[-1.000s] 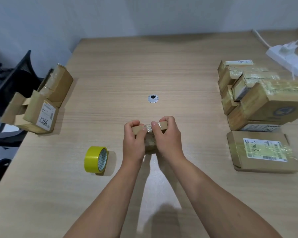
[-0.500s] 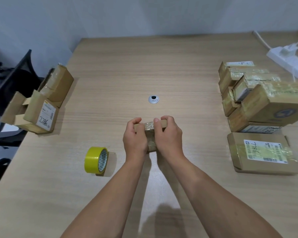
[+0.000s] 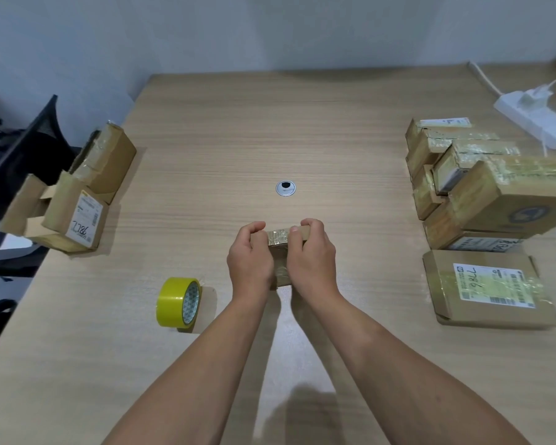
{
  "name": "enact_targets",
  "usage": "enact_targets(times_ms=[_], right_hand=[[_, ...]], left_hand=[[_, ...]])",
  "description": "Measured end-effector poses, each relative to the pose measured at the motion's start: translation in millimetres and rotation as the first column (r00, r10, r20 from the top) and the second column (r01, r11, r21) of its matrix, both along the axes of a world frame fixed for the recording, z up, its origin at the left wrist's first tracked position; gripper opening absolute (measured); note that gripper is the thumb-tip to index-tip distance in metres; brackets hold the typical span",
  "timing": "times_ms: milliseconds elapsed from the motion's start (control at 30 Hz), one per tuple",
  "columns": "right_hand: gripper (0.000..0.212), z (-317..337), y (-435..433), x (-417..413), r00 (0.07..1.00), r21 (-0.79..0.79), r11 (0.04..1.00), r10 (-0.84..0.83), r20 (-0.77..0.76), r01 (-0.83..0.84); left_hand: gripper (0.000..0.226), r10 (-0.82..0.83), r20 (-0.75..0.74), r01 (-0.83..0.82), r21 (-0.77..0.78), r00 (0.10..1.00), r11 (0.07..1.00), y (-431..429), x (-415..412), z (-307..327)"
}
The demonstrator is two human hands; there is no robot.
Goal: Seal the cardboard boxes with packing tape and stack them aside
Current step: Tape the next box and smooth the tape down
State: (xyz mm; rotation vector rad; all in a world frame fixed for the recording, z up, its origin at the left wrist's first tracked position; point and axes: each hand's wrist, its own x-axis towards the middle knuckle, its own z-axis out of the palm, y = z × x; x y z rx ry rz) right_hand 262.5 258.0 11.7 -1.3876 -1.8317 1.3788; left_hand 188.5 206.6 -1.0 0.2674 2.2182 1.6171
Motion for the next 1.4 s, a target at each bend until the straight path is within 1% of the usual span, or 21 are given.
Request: enact_targets(times_ms=[100,167,267,300,467,567,633,733,800,833,867,933,1000,1067,1100,1133,1200,1267,1300,1367,1400], right_hand=[[0.039,3,-2,1,1.0,0.0,1.0,0.014,-0.012,-0.014],[0.044,4,-6,3,0.999,0.018,0.999,0.039,-0.001,-0.039],[0.044,3,-7,4,0.998,0.034,0.998,0.057,0.004,-0.057],[0.042,3,-7,4,0.998,0.026,0.998,0.058,0.007,-0.058],[0.039,4,-2,2,0.999,-0.012,0.999,0.039,0.006,-0.039],[0.051,4,-1,2,0.997,-0.002,0.998,0.061,0.05,-0.061],[0.059,6,-1,4,0.995,-0.067,0.996,0.058,0.082,-0.053],[0.074,10,-3,11,0.999,-0.177,0.984,-0.004,0.054,0.014],[0.085,11,-3,17,0.998,-0.201,0.977,-0.069,0.011,0.069],[0.085,13,-2,19,0.994,-0.213,0.972,-0.108,-0.016,0.102],[0.08,14,1,21,0.988,-0.221,0.966,-0.146,-0.042,0.133],[0.061,14,7,23,0.979,-0.22,0.962,-0.185,-0.085,0.163],[0.042,9,11,27,0.975,-0.245,0.956,-0.196,-0.108,0.165],[0.033,1,15,33,0.971,-0.286,0.945,-0.203,-0.127,0.16],[0.033,-2,17,37,0.97,-0.303,0.941,-0.202,-0.137,0.153],[0.034,-6,18,42,0.969,-0.311,0.939,-0.199,-0.146,0.146],[0.035,-12,21,49,0.968,-0.313,0.939,-0.2,-0.153,0.145],[0.035,-17,21,54,0.971,-0.321,0.937,-0.191,-0.146,0.136],[0.036,-20,19,56,0.974,-0.326,0.937,-0.178,-0.143,0.124],[0.04,-24,17,57,0.976,-0.333,0.936,-0.168,-0.141,0.114],[0.041,-25,16,57,0.975,-0.334,0.935,-0.175,-0.141,0.119]], left_hand=[[0.009,-0.022,-0.025,0.023,0.044,0.999,0.999,-4,4,0],[0.009,-0.041,-0.036,0.042,0.041,0.999,0.998,-6,7,0],[0.004,-0.041,-0.046,0.042,0.011,0.998,0.999,-6,5,1],[0.005,-0.033,-0.039,0.034,0.009,0.999,0.999,-5,3,2],[0.025,0.021,0.05,-0.023,0.035,0.999,0.999,-1,1,8],[0.027,0.056,0.066,-0.061,0.075,0.996,0.995,-3,3,7],[0.026,0.061,0.066,-0.068,0.12,0.996,0.99,-6,9,6],[0.022,-0.033,0.024,0.028,0.196,0.999,0.98,-15,25,8],[0.027,-0.105,-0.021,0.107,0.235,0.994,0.966,-22,33,7],[0.029,-0.142,-0.031,0.145,0.267,0.989,0.953,-26,35,5],[0.03,-0.185,-0.026,0.184,0.294,0.982,0.938,-29,37,2],[0.032,-0.273,0.005,0.258,0.309,0.962,0.915,-34,40,-1],[0.025,-0.274,0.0,0.266,0.241,0.962,0.933,-35,40,-3],[0.024,-0.209,-0.069,0.216,0.099,0.975,0.971,-32,32,-9],[0.03,-0.19,-0.094,0.191,0.0,0.977,0.982,-29,25,-12],[0.042,-0.176,-0.095,0.167,-0.104,0.98,0.981,-28,18,-14],[0.069,-0.145,-0.001,0.14,-0.253,0.989,0.957,-26,5,-19],[0.086,-0.127,0.131,0.162,-0.311,0.983,0.937,-25,-6,-24],[0.093,-0.122,0.171,0.175,-0.341,0.978,0.924,-25,-9,-27],[0.101,-0.106,0.19,0.176,-0.398,0.976,0.9,-25,-12,-29],[0.1,-0.092,0.192,0.166,-0.417,0.977,0.894,-25,-13,-31]])
